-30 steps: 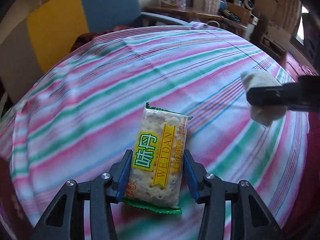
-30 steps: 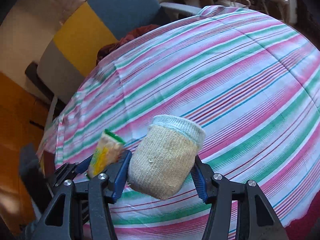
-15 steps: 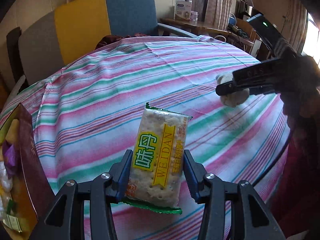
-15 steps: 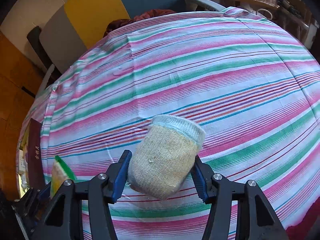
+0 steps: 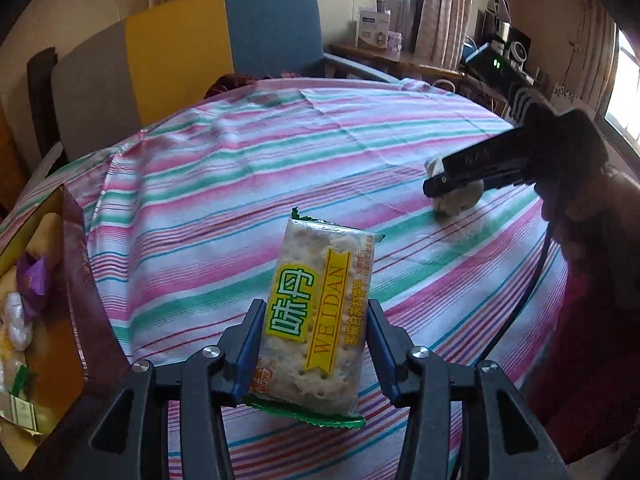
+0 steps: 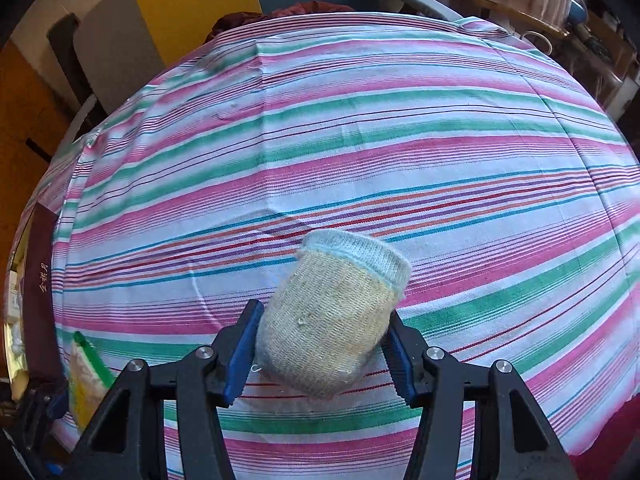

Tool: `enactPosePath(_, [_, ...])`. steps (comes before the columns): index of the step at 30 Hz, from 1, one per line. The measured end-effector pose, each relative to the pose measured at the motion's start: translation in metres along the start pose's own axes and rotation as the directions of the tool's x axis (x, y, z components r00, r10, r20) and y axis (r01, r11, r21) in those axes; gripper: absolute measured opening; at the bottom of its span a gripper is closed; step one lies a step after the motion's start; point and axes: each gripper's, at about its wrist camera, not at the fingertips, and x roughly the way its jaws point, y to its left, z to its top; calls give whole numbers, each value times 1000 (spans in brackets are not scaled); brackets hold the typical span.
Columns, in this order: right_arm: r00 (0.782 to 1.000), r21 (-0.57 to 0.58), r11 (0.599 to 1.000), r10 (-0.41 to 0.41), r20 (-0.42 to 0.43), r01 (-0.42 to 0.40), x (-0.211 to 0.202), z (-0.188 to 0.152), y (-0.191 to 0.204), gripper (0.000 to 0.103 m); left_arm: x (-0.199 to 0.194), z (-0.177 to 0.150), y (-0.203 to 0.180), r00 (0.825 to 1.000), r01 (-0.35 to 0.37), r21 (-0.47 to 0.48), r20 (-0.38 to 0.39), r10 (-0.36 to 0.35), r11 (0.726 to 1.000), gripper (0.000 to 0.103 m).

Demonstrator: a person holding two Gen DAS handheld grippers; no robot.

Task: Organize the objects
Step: 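Carry the WEIDAN pack into the gold tray and open the left gripper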

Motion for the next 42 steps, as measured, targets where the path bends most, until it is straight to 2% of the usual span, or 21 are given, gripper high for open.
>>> enactPosePath(10, [1000, -15, 1000, -12, -3, 12, -2, -1, -1, 58, -36, 6, 21, 997, -14, -72, 76, 19, 997, 49])
enactPosePath(14, [1000, -20, 1000, -17, -1, 17, -2, -1, -1, 58, -56, 6, 44, 993, -19, -140, 112, 35, 990, 49])
enactPosePath(18, [1000, -29, 999, -26, 0, 26, -3, -2, -1, 58, -83, 0, 86, 986, -44, -254, 147, 84, 966, 49])
enactPosePath(21, [1000, -32, 999, -29, 1, 29, -4, -4, -1, 58, -102, -12, 126, 977, -90, -348, 153, 151, 933, 49])
enactPosePath(25, [999, -37, 999, -33, 3, 33, -4, -4, 0, 58, -112, -38, 177, 963, -179, -454, 102, 250, 873, 49])
enactPosePath(29, [999, -40, 999, -36, 5, 36, -4, -5, 1, 58, -102, -59, 211, 958, -237, -513, 16, 285, 825, 49])
enactPosePath(33, [999, -41, 998, -39, 6, 39, -4, -4, 1, 58, -83, -70, 221, 964, -242, -554, -43, 263, 796, 49])
enactPosePath(35, [999, -41, 998, -39, 6, 39, -4, -4, 1, 58, -74, -74, 220, 955, -282, -541, -74, 289, 792, 49])
enactPosePath(37, [999, -42, 998, -40, 6, 40, -4, -4, 0, 58, -61, -79, 220, 955, -292, -547, -116, 274, 784, 50])
enactPosePath(39, [999, -42, 998, -40, 6, 40, -5, -4, 0, 58, -57, -85, 224, 953, -298, -560, -132, 272, 773, 50])
enactPosePath(42, [999, -43, 998, -41, 6, 41, -5, -4, -1, 58, -64, -87, 225, 951, -300, -563, -113, 288, 770, 51])
